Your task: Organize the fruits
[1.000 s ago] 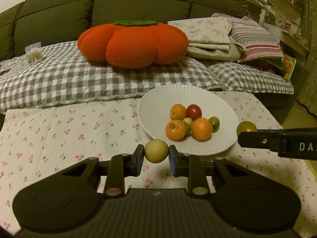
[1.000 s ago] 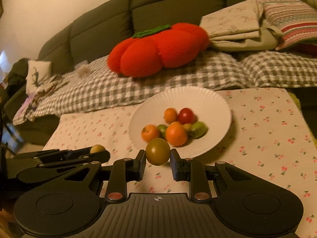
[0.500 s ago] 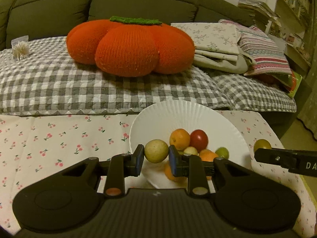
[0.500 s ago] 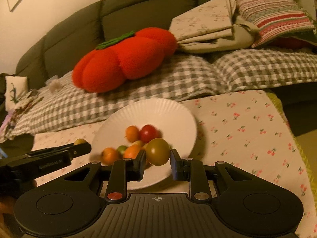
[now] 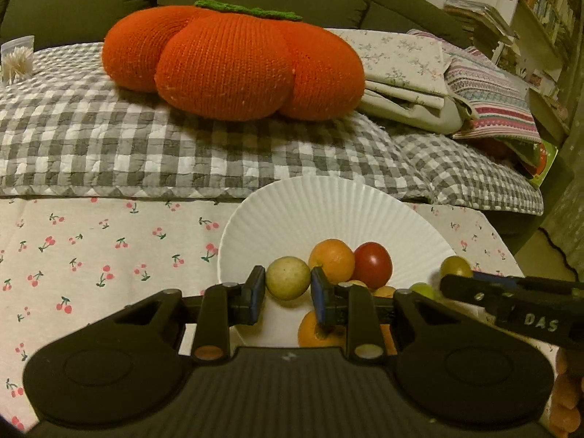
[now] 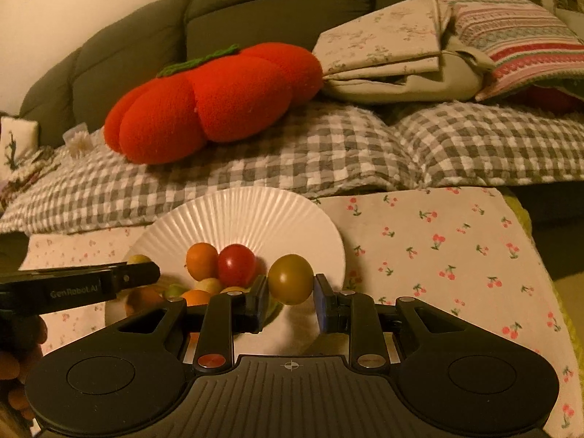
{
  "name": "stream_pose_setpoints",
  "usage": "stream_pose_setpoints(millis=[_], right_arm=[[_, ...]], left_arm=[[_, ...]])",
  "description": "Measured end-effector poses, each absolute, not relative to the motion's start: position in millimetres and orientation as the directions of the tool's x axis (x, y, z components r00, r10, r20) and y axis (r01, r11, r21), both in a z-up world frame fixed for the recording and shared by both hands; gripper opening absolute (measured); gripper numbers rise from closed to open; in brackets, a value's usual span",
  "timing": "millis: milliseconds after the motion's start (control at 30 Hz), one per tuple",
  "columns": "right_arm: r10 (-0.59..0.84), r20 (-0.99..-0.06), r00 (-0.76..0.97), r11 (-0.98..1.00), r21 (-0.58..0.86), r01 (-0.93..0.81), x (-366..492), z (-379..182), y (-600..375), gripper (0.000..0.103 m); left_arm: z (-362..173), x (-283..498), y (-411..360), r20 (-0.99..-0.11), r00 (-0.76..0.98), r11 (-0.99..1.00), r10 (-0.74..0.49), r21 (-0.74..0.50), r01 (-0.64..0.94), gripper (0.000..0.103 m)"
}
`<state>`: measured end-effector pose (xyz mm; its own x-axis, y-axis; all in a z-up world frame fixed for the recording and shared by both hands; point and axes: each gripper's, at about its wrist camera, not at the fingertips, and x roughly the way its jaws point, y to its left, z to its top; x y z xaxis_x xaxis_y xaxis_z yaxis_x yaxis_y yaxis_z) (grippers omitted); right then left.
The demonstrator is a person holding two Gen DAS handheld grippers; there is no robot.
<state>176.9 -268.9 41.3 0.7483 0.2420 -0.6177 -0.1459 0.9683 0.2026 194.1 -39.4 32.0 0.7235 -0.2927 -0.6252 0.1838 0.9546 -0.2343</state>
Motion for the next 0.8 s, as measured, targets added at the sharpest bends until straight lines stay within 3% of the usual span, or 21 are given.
stream_pose_setpoints(millis=[67,200,233,400,633,800], right_arm=[[0.245,-0.623,0.743,0.968,0.202,-0.149,179.6,37.4,-266.1,0.025],[0.241,-0.614,0.752,0.969,0.197,-0.149,182.1,34.3,-263.7,0.028],[0.242,-0.608,0.756,0.968,0.206,-0.145,182.4,34.6,-264.7,0.031],[0.24,-0.563,0.791,0.962,0.248,-0.115,180.1,42.7,-275.8,0.047],[0.247,-0.558,0.792,0.95,0.299,-0.085,174.3,55.9,-283.5,0.047],[0.289,-0.551,0.783,0.939,0.323,-0.119,157.5,71.0,-273.1,0.047]], left_arm=[[31.6,194.5,-40.1,-0.625,0.723,0.954,-0.295,-0.233,0.188,0.026],[34.7,191.9,-39.6,-0.605,0.734,0.949,-0.308,-0.246,0.196,0.051],[36.8,191.0,-39.7,-0.603,0.739,0.951,-0.302,-0.243,0.191,0.054],[48.4,185.1,-34.5,-0.595,0.747,0.951,-0.296,-0.257,0.172,0.054],[67.6,166.7,-26.2,-0.609,0.749,0.958,-0.26,-0.257,0.124,0.054],[85.2,141.2,-28.4,-0.628,0.754,0.977,-0.192,-0.192,0.089,0.054]])
